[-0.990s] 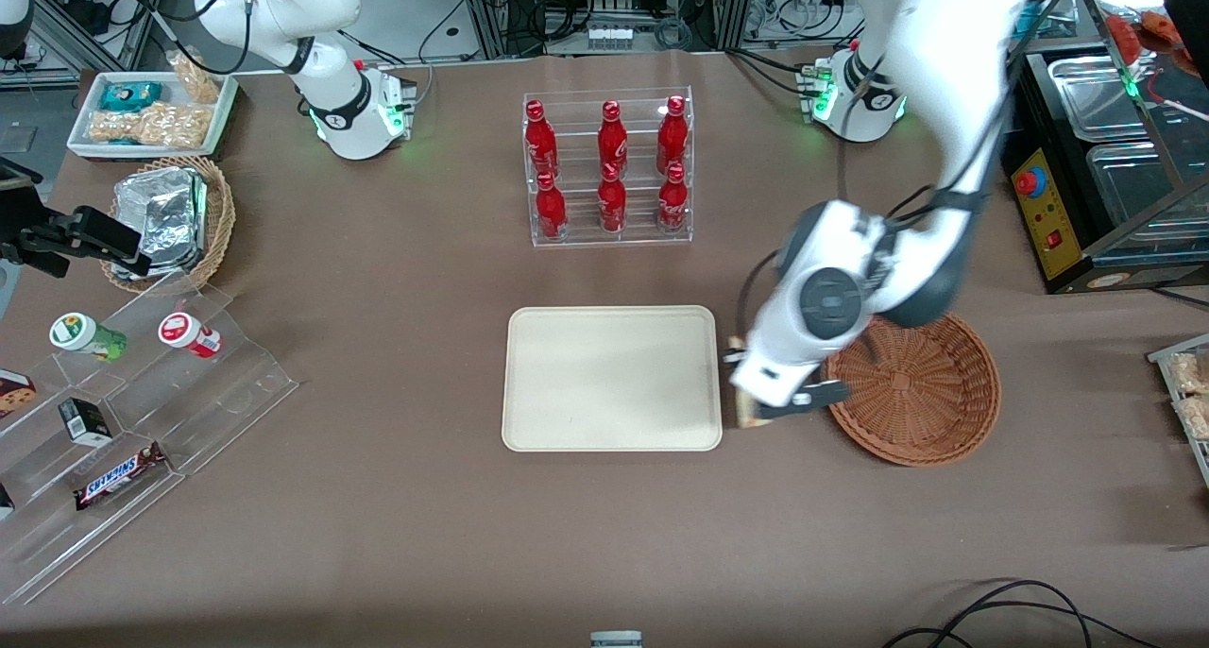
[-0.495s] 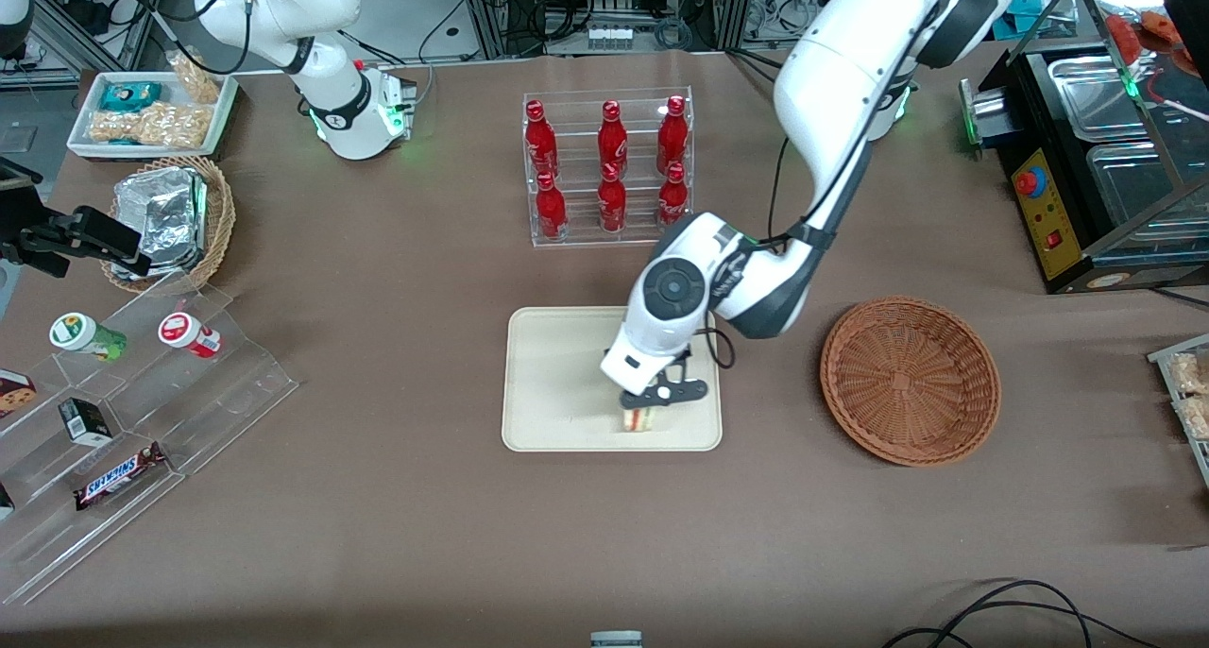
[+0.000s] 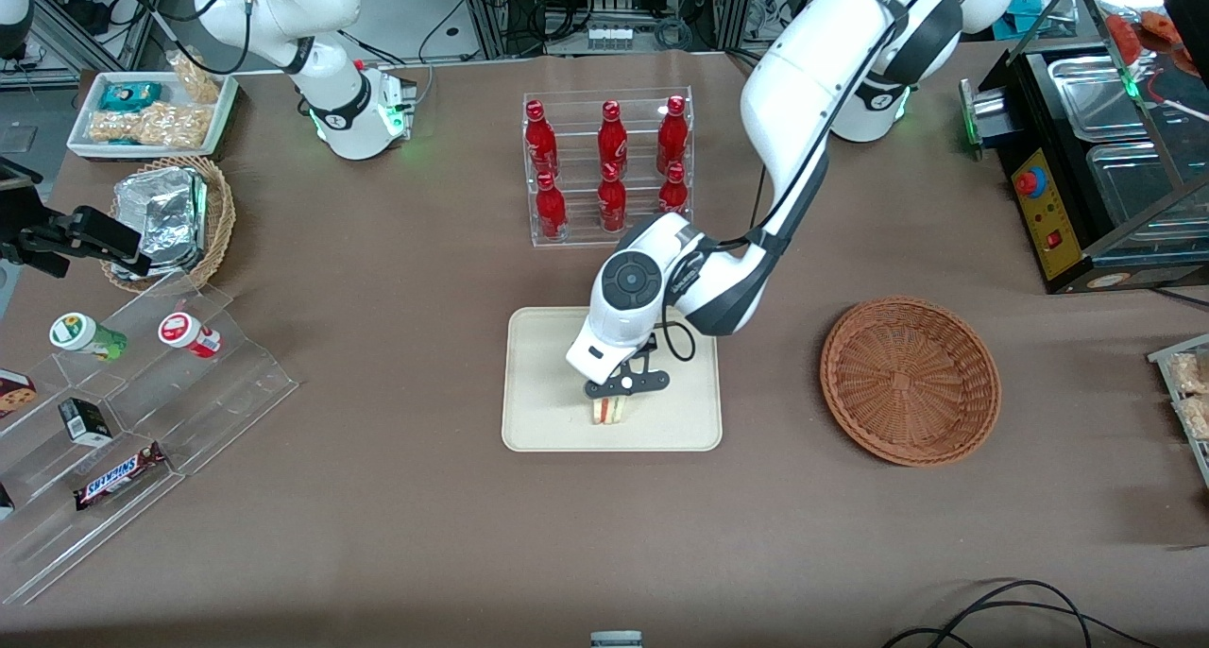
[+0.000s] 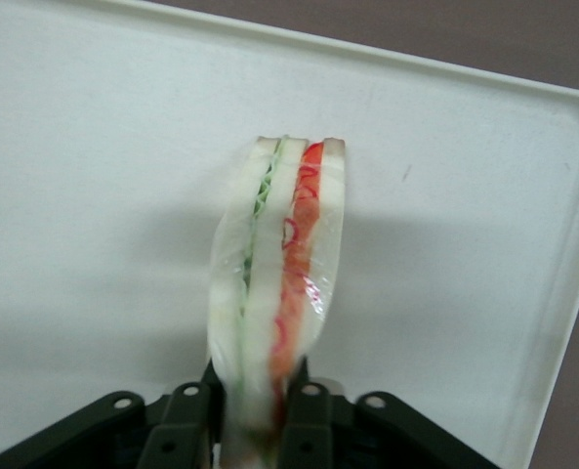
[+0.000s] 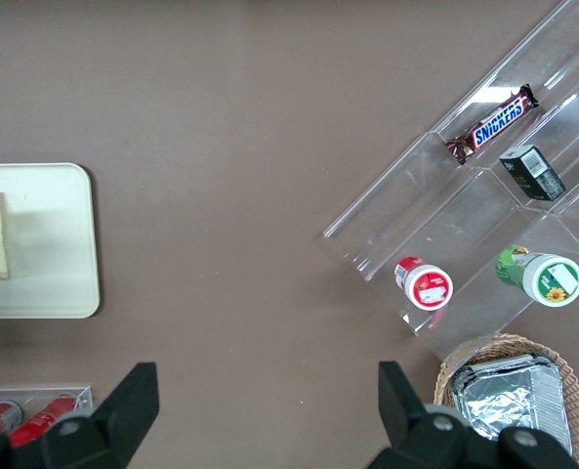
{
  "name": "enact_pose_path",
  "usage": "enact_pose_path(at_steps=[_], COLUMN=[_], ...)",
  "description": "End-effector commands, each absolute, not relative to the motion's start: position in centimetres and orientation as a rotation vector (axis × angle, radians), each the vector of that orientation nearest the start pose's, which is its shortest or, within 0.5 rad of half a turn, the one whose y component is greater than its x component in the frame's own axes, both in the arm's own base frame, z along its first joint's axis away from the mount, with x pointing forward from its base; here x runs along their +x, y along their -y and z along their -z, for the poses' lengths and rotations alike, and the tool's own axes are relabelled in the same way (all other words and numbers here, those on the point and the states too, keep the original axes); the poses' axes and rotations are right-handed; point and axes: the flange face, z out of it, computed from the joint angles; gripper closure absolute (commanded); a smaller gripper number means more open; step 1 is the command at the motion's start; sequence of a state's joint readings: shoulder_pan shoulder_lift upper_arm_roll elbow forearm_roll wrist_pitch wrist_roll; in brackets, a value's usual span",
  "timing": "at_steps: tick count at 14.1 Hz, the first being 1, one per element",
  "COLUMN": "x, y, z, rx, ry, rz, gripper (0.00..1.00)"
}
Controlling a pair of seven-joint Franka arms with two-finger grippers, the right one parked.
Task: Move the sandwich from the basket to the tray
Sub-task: 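Lower the sandwich onto the tray and open the left gripper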
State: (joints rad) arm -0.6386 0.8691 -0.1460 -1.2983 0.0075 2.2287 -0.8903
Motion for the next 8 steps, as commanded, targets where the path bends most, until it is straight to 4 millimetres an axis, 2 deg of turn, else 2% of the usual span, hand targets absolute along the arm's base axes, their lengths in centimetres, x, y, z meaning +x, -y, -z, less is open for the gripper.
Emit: enact_pose_path(at_steps=[1,3,4,6,7,8], x=[55.8,56.3,55.9,55.2,55.0,54.9], y=[52.0,51.5,51.2,50.4,49.3,47.9], z=[-23.9,-26.0,-27.9,-33.9,-37.4,-40.2], rx=[-3.265,-3.266,-3.266,-3.264,-3.251,-3.238], ry=[0.374,0.431,0.426,0.400,0.386,0.390], rz=[-0.008,0.028,0.040,0.069,0.066,0.064], gripper=[0.00,0.00,0.00,0.00,0.00,0.00])
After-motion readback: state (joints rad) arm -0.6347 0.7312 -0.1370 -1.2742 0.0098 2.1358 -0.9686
